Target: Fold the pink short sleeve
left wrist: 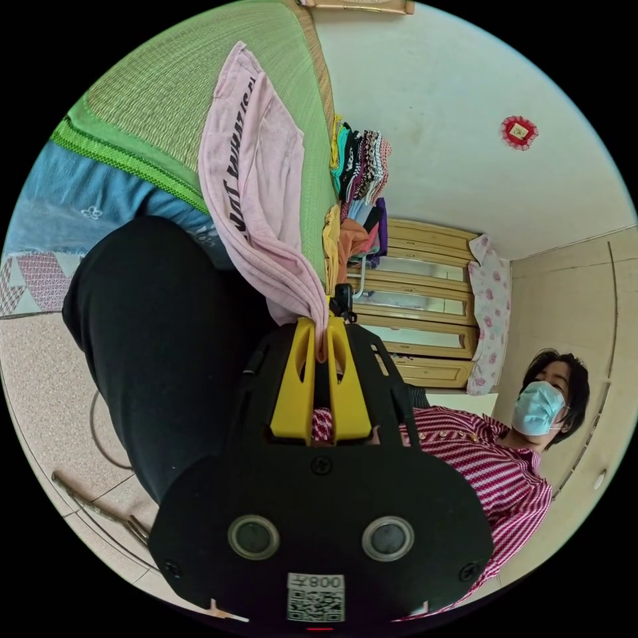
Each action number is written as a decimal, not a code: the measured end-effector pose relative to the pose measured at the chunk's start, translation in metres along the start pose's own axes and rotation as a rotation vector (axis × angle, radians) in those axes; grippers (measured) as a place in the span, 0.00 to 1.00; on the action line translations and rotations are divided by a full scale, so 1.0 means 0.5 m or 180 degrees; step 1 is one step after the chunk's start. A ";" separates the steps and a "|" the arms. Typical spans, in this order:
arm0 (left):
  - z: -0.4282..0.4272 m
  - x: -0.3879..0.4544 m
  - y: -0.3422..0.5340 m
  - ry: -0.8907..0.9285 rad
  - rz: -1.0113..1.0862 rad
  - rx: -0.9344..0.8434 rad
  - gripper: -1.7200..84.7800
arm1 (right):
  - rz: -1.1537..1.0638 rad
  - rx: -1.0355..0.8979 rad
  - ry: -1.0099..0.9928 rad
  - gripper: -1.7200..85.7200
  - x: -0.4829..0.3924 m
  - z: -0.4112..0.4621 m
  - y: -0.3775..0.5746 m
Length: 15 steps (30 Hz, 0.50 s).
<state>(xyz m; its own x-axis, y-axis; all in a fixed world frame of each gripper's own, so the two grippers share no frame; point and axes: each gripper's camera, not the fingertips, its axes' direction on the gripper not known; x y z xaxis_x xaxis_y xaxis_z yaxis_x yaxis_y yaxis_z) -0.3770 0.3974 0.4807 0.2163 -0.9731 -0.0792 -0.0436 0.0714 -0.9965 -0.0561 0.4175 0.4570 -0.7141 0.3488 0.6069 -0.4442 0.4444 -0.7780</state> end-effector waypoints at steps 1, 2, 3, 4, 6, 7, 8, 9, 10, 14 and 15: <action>0.002 -0.003 0.003 0.0007 -0.0001 0.0004 0.06 | 0.0020 0.0007 -0.0005 0.11 -0.002 0.009 -0.004; 0.005 -0.009 0.009 0.0025 -0.0003 0.0015 0.06 | 0.0034 0.0022 -0.0028 0.10 -0.003 0.017 -0.007; 0.008 -0.015 0.016 0.0036 -0.0002 0.0025 0.06 | 0.0037 0.0022 -0.0048 0.09 -0.003 0.022 -0.008; 0.009 -0.017 0.019 0.0039 -0.0002 0.0029 0.06 | 0.0033 0.0003 -0.0122 0.07 -0.005 0.033 -0.011; 0.014 -0.028 0.035 0.0054 0.0004 0.0045 0.06 | 0.0023 -0.0020 -0.0201 0.06 -0.011 0.050 -0.015; 0.015 -0.031 0.040 0.0063 0.0005 0.0052 0.06 | 0.0016 -0.0031 -0.0186 0.05 -0.019 0.060 -0.016; 0.015 -0.035 0.049 0.0093 0.0012 0.0080 0.06 | 0.0010 -0.0039 -0.0175 0.05 -0.028 0.067 -0.018; 0.014 -0.037 0.060 0.0143 0.0039 0.0128 0.06 | -0.0001 -0.0042 -0.0188 0.05 -0.033 0.069 -0.018; 0.013 -0.037 0.065 0.0173 0.0058 0.0152 0.06 | -0.0043 -0.0035 -0.0235 0.04 -0.047 0.072 -0.018; 0.000 -0.022 0.106 0.0349 0.0267 0.0332 0.06 | -0.0332 0.0095 -0.0392 0.04 -0.130 0.057 -0.011; -0.003 -0.014 0.117 0.0406 0.0346 0.0372 0.06 | -0.0384 0.0108 -0.0406 0.04 -0.146 0.055 -0.010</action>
<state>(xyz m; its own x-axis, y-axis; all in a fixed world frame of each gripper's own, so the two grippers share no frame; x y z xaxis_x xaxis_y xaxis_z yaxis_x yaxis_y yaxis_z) -0.3827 0.4082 0.4232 0.0908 -0.9776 -0.1897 0.0551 0.1951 -0.9792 -0.0169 0.3671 0.4123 -0.7164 0.1860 0.6724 -0.5472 0.4480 -0.7070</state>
